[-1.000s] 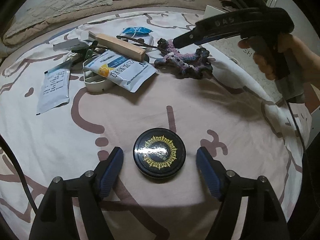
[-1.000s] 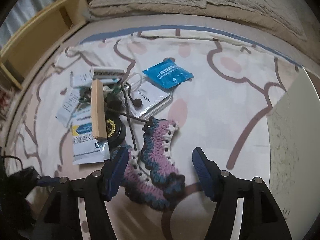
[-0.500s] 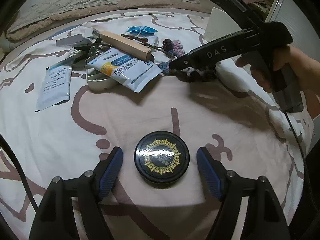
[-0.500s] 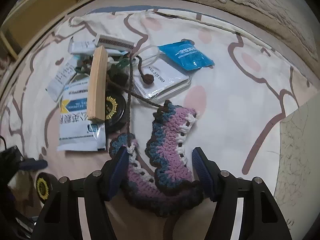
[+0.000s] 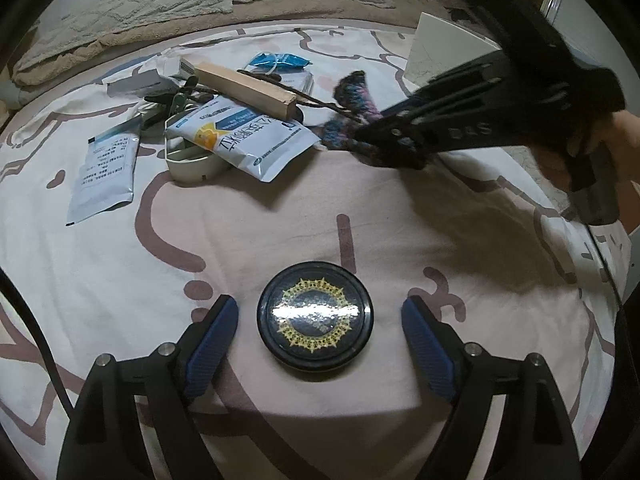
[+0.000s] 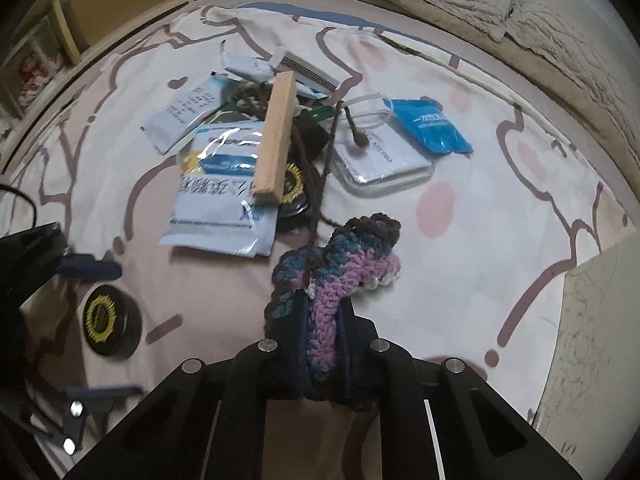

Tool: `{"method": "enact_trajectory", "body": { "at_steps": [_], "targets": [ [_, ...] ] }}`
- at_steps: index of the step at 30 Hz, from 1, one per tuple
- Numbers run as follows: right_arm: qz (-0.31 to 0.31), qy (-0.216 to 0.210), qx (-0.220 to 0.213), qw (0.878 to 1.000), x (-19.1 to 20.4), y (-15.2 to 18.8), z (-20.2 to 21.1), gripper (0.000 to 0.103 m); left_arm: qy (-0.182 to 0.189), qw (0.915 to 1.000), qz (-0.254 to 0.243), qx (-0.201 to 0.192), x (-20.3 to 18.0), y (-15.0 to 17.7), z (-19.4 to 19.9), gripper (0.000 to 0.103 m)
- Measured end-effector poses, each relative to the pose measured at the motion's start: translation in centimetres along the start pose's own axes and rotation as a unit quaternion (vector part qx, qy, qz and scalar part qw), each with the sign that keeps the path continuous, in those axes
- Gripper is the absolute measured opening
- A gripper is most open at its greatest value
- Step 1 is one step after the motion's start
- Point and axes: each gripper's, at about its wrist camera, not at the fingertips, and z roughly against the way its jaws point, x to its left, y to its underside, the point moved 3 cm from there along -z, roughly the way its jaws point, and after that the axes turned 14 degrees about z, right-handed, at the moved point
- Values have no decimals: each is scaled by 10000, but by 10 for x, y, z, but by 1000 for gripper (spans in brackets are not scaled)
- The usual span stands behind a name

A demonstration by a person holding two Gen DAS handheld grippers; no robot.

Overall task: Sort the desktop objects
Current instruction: 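Lift the crocheted doily with the right tool while the left tool lifts the black tin, then carry the doily in the right tool over the white box while the left tool carries the tin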

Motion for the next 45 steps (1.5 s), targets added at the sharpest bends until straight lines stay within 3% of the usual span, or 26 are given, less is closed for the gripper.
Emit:
{"method": "enact_trajectory", "body": {
  "at_steps": [4,12,28,45],
  "targets": [
    [-73,-132,-62,9999,1,12,10,13,-54,9999,109,7,4,-2,1,75],
    [-48,-264,-27,9996,7,34,27,13,-218,9995,238,-52,10,-4,4,50],
    [-110,-48,38,9999,2,66,62,12,-438,9979,442,-171,8,-12,17,50],
    [-582,789,-1048,9897,-18,54,158,12,-621,9920,559,-945,-19,-55,75,50]
  ]
}}
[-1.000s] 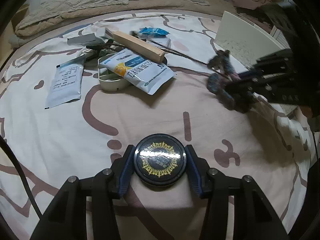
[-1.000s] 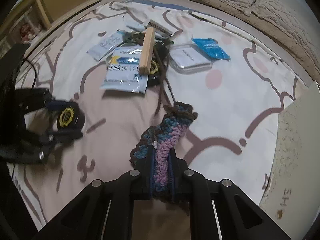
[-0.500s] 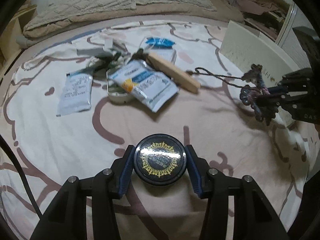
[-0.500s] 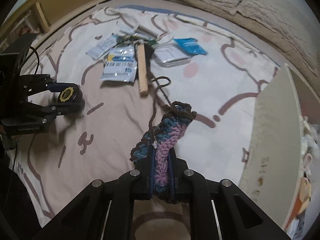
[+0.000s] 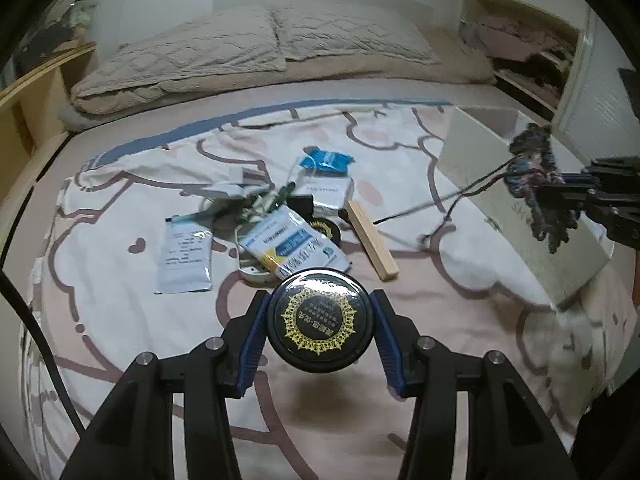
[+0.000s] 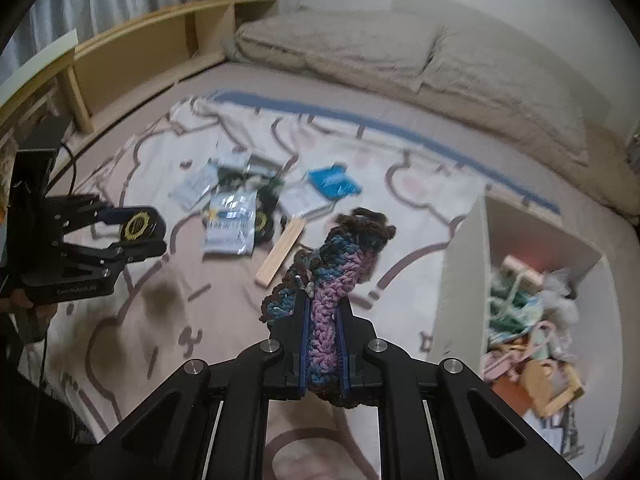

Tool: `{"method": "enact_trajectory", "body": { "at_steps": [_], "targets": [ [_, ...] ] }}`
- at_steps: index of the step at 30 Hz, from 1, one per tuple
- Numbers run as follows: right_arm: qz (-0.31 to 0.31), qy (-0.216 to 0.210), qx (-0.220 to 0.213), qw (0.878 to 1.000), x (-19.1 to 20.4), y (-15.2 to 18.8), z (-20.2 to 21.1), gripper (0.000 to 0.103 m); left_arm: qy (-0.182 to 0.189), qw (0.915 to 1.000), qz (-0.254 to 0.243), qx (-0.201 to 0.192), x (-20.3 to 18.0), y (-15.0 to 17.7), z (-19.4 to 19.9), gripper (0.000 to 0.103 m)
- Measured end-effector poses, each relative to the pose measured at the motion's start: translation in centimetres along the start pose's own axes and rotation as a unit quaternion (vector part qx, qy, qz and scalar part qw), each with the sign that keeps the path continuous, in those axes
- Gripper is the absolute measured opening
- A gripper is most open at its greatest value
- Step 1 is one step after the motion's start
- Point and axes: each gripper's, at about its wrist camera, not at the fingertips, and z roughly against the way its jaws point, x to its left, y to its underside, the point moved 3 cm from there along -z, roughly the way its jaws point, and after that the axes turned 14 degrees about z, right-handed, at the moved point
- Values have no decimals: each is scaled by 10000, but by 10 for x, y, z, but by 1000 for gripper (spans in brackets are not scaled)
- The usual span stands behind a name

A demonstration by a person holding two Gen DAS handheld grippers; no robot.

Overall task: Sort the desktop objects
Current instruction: 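Carry the doily in the right tool over the white box while the left tool carries the tin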

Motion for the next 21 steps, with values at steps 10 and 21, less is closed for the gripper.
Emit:
{"method": "enact_trajectory", "body": {
  "at_steps": [10,21],
  "targets": [
    [-159,345,-471,9982,-9,-15,31,12,-70,9995,62,-311,-12,-17,25,50],
    [-121,645,-997,9929,-15,-30,65,12,-42,9978,90,-654,-36,-38,53,50]
  ]
}}
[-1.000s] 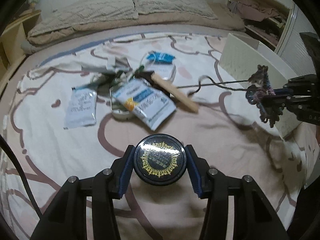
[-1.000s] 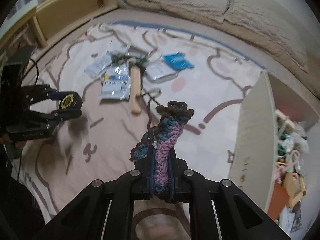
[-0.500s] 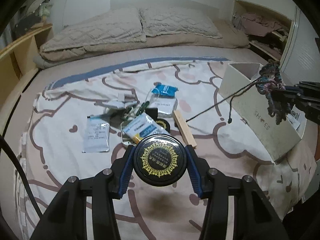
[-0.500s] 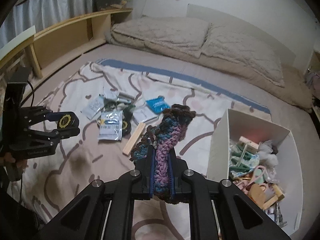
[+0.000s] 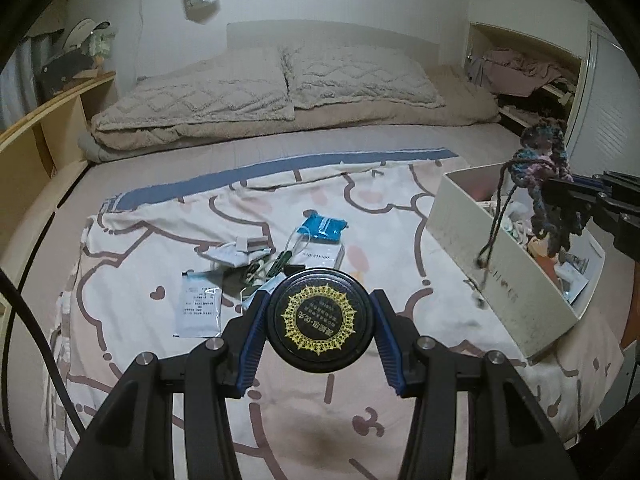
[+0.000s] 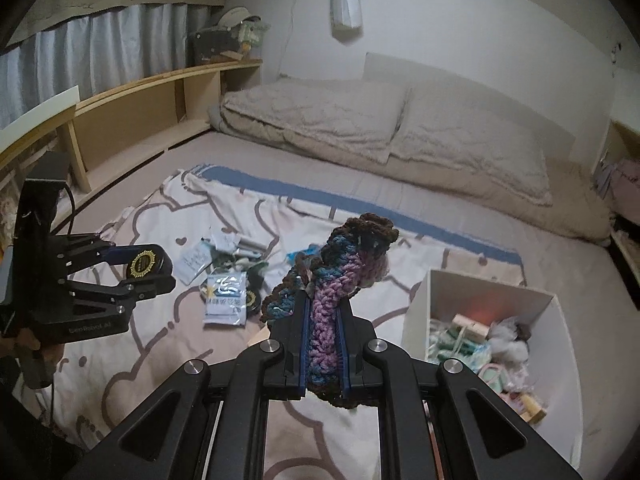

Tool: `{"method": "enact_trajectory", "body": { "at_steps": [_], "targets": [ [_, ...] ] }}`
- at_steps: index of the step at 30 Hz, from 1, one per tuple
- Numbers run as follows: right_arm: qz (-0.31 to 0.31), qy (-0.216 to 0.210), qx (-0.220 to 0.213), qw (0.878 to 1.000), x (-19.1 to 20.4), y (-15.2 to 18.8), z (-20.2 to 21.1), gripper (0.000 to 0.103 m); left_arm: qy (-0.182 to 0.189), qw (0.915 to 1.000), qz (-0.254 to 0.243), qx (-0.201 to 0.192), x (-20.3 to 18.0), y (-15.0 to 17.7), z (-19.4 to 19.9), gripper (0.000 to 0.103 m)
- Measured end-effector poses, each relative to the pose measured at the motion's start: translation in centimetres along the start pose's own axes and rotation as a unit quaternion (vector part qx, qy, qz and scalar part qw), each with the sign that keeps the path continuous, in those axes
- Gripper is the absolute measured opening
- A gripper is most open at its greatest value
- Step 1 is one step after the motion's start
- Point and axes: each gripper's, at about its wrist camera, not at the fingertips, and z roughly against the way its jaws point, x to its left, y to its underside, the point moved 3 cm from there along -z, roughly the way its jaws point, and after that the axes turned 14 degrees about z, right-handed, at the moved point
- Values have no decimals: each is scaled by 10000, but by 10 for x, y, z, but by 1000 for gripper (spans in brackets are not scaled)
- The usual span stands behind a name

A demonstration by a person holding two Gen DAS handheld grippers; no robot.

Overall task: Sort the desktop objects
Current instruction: 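Carry the doily in the right tool over the white box while the left tool carries the tin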

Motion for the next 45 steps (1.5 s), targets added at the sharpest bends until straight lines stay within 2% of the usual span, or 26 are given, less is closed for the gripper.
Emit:
{"method": "enact_trajectory", "body": {
  "at_steps": [10,15,21,24,29,37,45],
  "targets": [
    [-18,241,-341,9991,-13,-13,17,12,31,9999,-21,-165,-17,-13,7,50],
    [40,462,-586,9972,-25,-35,24,12,17,9997,111,-229,-23,-22,5,50],
    [187,868,-603,9942,-49,-55,34,12,107,9995,40,-304,-40,-29,2,50],
    [41,1119,-722,9911,-71,-63,46,12,207,9994,13,-292,-48,-32,-3,50],
    [-454,1293,-937,9861,-104,-61,62,12,326,9990,-14,-295,-60,-36,-9,50],
    [-649,2230,-729,9699,-152,-45,68,12,523,9983,-34,-251,-83,-40,-18,50],
    [-1076,2762,57,9550,-208,9,39,12,709,9971,-254,-115,-107,-31,-24,50]
  ]
}}
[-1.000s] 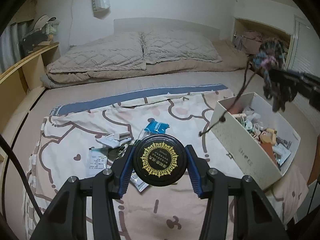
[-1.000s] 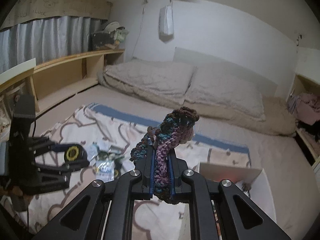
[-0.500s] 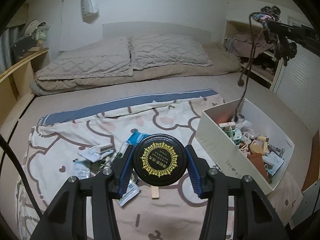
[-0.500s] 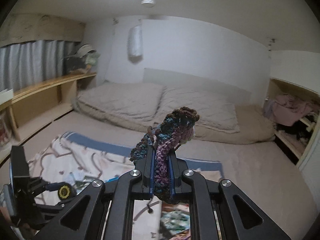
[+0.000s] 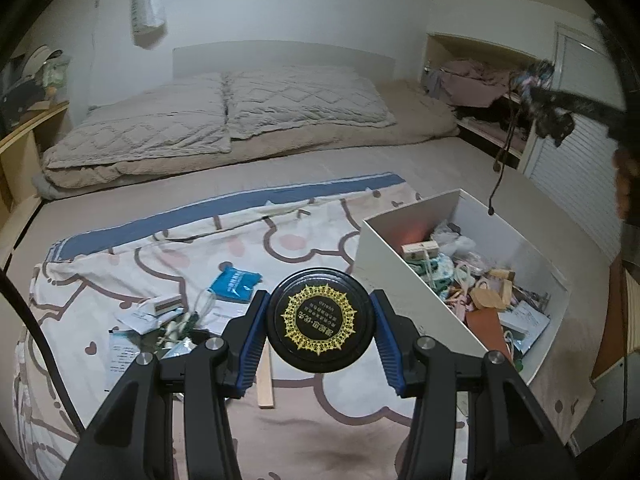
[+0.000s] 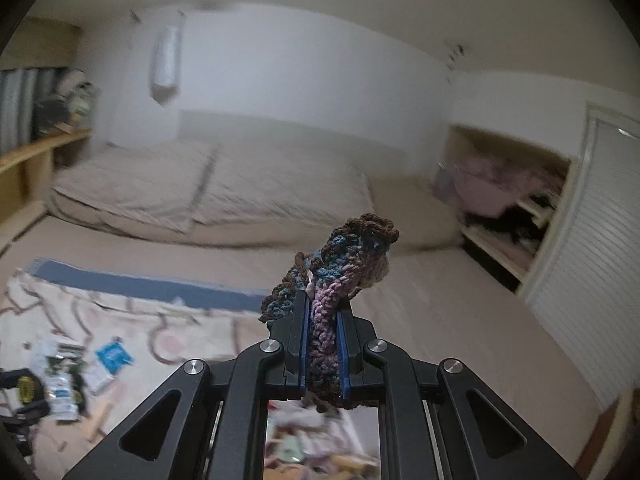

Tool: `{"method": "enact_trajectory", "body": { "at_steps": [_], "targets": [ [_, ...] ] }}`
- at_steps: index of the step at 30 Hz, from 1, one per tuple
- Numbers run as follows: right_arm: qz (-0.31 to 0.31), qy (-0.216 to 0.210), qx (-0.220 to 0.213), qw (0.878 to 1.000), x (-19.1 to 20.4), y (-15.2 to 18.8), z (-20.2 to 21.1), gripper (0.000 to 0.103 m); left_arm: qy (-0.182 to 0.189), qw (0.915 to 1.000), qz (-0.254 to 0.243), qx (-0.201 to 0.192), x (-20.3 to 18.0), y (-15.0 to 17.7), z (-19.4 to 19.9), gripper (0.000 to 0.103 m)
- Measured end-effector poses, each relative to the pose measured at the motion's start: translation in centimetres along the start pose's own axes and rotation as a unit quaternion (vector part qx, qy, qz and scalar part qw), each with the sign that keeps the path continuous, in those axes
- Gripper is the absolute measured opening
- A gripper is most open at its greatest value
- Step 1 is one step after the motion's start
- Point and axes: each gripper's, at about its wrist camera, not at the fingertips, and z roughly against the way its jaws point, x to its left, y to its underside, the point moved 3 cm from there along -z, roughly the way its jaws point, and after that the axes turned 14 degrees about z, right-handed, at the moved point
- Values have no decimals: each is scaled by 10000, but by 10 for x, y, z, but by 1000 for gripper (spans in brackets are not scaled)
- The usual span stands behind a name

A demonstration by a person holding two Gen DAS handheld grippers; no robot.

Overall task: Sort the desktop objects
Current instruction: 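Carry the doily in the right tool over the white box while the left tool carries the tin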

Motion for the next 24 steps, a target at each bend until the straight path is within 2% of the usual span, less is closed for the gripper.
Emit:
{"method": "enact_trajectory", "body": {
  "at_steps": [9,14,19,24],
  "targets": [
    [169,382,1035,9937,-17,53,-57,12,220,9995,-203,120,-24,6,-7,50],
    [588,439,1448,9867,-7,78,-77,12,353,9990,-204,187,-35,6,-13,50],
    [977,181,1735,9798,5,96,-93,12,484,9983,-199,261,-44,7,-21,50],
    [1086,-396,1880,9753,19,109,-101,12,580,9976,-194,337,-53,8,-30,50]
  ]
}}
